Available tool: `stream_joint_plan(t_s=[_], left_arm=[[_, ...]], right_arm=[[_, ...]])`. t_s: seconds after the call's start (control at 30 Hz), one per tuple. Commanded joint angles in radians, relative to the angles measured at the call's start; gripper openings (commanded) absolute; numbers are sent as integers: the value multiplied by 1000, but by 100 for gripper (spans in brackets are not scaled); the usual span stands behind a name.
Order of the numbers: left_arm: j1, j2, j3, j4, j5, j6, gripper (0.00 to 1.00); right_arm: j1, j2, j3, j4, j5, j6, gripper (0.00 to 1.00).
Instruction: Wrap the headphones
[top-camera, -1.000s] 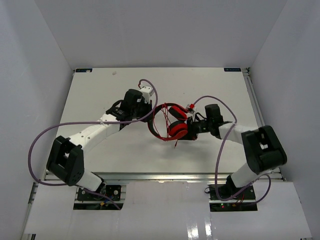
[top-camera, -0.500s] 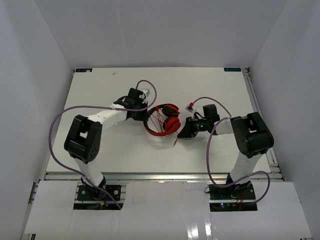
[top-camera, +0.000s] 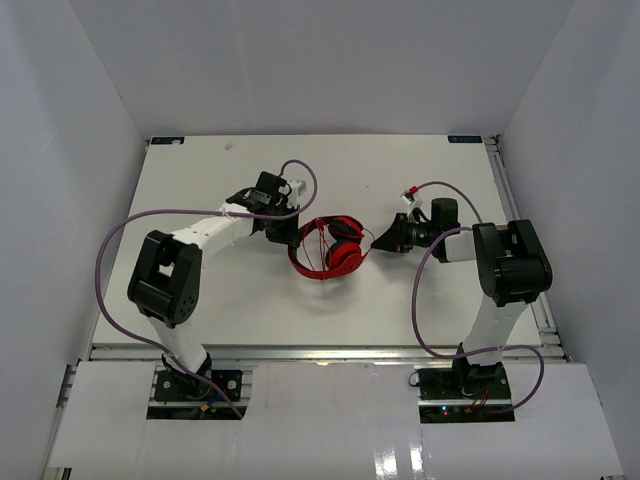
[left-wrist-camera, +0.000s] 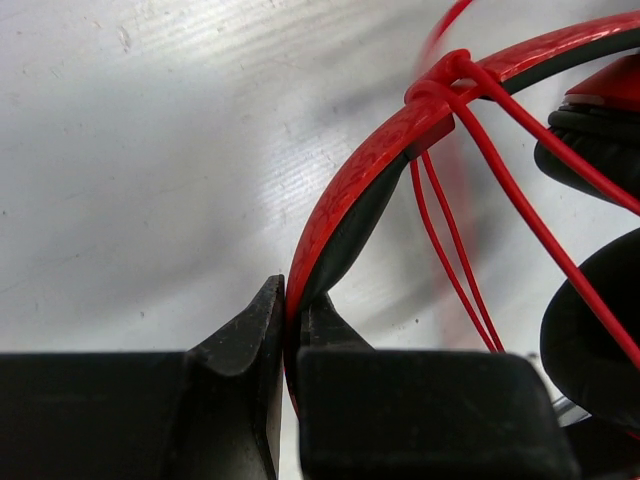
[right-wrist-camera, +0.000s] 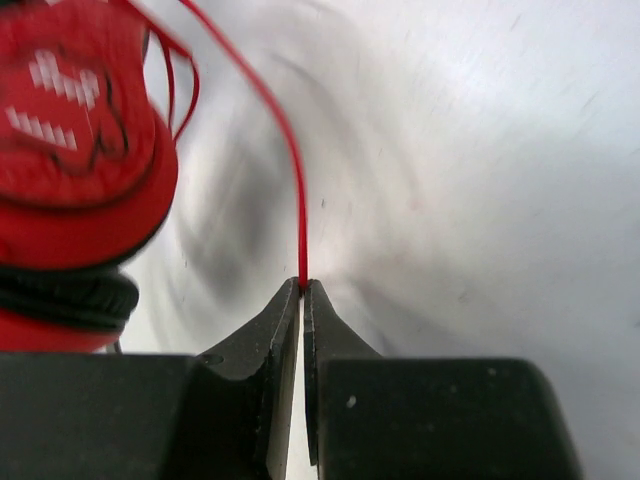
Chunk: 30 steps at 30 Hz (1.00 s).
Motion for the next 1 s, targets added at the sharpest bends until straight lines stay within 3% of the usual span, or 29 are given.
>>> stream_joint_plan(t_s=[0.0, 0.2, 0.37, 0.73, 0.97], left_arm=[[5, -115, -5, -46, 60, 56, 0], [5, -110, -6, -55, 84, 69, 0], [5, -102, 36, -55, 90, 60, 0], [9, -143, 180, -53, 274, -9, 0], [64, -158, 244, -32, 243, -71, 0]], right_arm=[[-54, 3, 48, 135, 10, 73, 8], [-92, 4, 42, 150, 6, 68, 8], [-83, 28, 74, 28, -3, 12, 8], [-13, 58, 147, -107, -17, -77, 8], [38, 58, 117, -162, -49, -115, 8]])
